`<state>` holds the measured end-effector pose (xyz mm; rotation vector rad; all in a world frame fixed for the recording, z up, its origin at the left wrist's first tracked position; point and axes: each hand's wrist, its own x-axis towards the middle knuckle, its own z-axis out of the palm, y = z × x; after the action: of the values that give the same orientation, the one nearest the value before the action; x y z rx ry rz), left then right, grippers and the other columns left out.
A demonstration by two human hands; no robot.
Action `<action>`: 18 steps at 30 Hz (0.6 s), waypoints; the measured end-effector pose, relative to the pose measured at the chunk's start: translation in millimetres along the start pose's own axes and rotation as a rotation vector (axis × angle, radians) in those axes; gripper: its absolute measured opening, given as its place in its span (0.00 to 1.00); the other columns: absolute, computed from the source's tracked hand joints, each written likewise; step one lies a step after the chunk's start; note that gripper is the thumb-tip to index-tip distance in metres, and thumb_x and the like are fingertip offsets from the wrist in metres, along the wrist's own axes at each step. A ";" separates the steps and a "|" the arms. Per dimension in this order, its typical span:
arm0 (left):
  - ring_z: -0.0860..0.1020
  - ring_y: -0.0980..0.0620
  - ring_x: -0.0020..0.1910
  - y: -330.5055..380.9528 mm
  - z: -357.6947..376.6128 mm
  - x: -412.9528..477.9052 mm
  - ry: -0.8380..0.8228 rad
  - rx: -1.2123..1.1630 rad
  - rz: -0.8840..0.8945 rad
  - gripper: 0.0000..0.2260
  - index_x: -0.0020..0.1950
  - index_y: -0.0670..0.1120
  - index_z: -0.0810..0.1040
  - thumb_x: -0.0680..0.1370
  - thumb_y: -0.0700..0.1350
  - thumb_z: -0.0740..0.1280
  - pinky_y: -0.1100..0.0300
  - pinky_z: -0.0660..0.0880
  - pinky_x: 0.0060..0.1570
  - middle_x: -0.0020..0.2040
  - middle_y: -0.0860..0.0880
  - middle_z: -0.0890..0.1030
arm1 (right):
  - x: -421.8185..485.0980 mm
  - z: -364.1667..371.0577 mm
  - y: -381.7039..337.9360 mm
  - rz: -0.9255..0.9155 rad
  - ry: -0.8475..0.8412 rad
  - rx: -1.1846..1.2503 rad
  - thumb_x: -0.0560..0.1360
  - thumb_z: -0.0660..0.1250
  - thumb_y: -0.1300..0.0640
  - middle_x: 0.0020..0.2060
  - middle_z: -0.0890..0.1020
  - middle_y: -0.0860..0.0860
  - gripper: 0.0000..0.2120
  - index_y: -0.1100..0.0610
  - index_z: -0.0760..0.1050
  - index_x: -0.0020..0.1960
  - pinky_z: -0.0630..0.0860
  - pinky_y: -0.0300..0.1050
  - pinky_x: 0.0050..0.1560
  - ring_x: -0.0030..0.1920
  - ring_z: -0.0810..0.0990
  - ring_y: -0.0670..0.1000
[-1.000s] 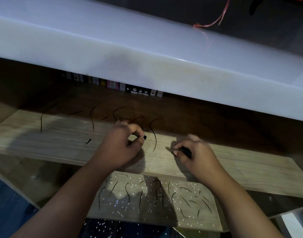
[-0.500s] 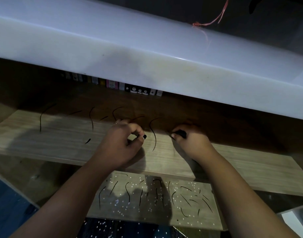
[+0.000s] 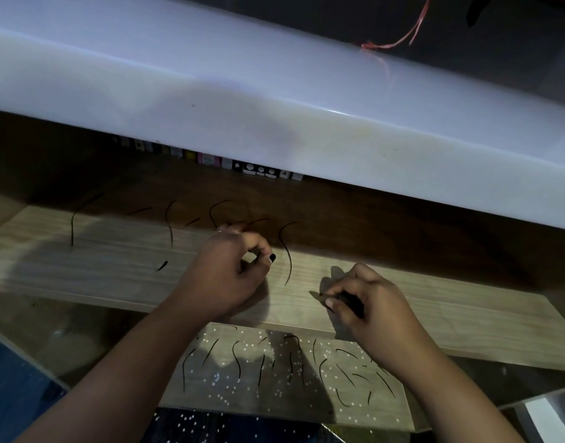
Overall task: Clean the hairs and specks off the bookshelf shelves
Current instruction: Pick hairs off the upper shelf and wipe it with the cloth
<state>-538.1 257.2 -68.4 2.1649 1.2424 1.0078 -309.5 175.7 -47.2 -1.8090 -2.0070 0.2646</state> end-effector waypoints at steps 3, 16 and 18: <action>0.76 0.55 0.49 -2.6 -0.3 -0.5 0.012 -0.072 -0.021 0.03 0.49 0.54 0.81 0.76 0.47 0.69 0.54 0.75 0.46 0.47 0.55 0.79 | 19.0 5.0 -0.5 0.043 0.062 -0.038 0.75 0.69 0.54 0.47 0.75 0.44 0.05 0.48 0.81 0.50 0.72 0.36 0.45 0.48 0.77 0.45; 0.75 0.57 0.42 2.4 -2.3 -1.7 0.036 0.036 0.019 0.03 0.48 0.52 0.81 0.76 0.46 0.70 0.59 0.66 0.42 0.44 0.56 0.76 | 41.2 4.1 4.0 0.115 0.028 -0.077 0.76 0.66 0.53 0.44 0.77 0.45 0.07 0.48 0.80 0.53 0.69 0.39 0.43 0.47 0.77 0.48; 0.76 0.56 0.41 2.2 -2.1 -1.6 0.038 0.038 0.016 0.03 0.49 0.53 0.81 0.77 0.46 0.70 0.60 0.67 0.44 0.44 0.56 0.76 | 23.0 2.3 3.0 0.046 0.054 -0.031 0.75 0.69 0.55 0.48 0.75 0.44 0.05 0.49 0.81 0.50 0.73 0.40 0.48 0.51 0.76 0.45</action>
<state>-539.1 254.7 -66.1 2.1967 1.2735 1.0448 -309.2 198.9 -46.4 -1.8629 -1.9450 0.1976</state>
